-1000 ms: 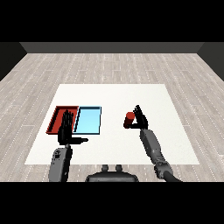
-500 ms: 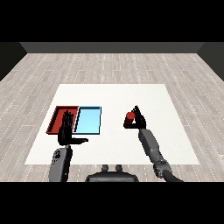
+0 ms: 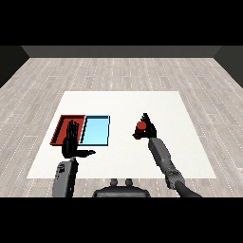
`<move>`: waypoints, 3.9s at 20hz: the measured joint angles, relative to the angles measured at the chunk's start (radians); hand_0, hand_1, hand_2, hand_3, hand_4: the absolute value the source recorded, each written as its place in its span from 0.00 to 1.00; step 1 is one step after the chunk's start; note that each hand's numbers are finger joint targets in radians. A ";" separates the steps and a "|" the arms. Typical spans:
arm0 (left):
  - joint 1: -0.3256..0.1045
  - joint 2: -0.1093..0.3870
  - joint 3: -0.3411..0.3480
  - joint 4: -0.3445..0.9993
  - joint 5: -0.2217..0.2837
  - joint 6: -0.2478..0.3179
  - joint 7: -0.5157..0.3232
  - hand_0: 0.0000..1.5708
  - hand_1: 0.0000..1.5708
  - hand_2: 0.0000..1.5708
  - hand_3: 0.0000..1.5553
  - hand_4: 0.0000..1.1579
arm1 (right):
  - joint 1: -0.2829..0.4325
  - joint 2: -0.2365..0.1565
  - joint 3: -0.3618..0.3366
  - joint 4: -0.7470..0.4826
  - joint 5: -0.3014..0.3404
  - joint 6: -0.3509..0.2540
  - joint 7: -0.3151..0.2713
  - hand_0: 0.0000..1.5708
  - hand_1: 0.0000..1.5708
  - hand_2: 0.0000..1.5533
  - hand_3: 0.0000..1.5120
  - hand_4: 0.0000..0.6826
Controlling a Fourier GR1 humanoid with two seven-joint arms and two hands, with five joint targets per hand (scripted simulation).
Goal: Pick the red can and put it in the red box
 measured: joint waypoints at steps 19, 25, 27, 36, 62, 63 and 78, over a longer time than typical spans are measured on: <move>0.004 0.010 0.019 0.009 0.024 -0.025 -0.020 0.00 0.00 0.00 0.00 0.00 | -0.116 0.014 0.037 0.169 0.003 -0.136 -0.030 0.97 0.97 0.97 0.97 0.72; -0.013 0.005 0.015 0.008 0.017 -0.008 -0.011 0.00 0.00 0.00 0.00 0.00 | -0.141 0.008 0.049 0.210 0.052 -0.225 -0.021 0.98 0.98 0.95 0.94 0.84; 0.014 0.001 0.006 -0.025 0.020 -0.010 0.002 0.00 0.00 0.00 0.00 0.00 | -0.144 0.010 0.050 0.232 0.064 -0.240 -0.042 0.97 0.97 0.95 0.94 0.81; 0.012 0.001 0.012 -0.016 0.021 -0.010 -0.002 0.00 0.00 0.00 0.00 0.00 | -0.165 0.021 0.075 0.235 0.098 -0.292 -0.003 0.99 0.99 0.95 0.93 0.82; -0.032 -0.032 -0.144 -0.102 -0.060 0.028 0.153 0.00 0.00 0.00 0.00 0.00 | 0.085 0.005 0.218 -0.565 0.067 -0.388 0.161 0.95 0.95 0.93 0.92 0.92; -0.034 -0.034 -0.156 -0.104 -0.066 0.034 0.161 0.00 0.00 0.00 0.00 0.00 | 0.087 0.011 0.263 -0.585 0.057 -0.428 0.168 0.95 0.95 0.93 0.92 0.92; -0.161 -0.041 -0.344 0.005 -0.127 0.207 0.272 0.00 0.00 0.00 0.00 0.00 | 0.208 0.032 0.459 -0.857 0.091 -0.578 0.188 0.92 0.92 0.92 0.92 0.91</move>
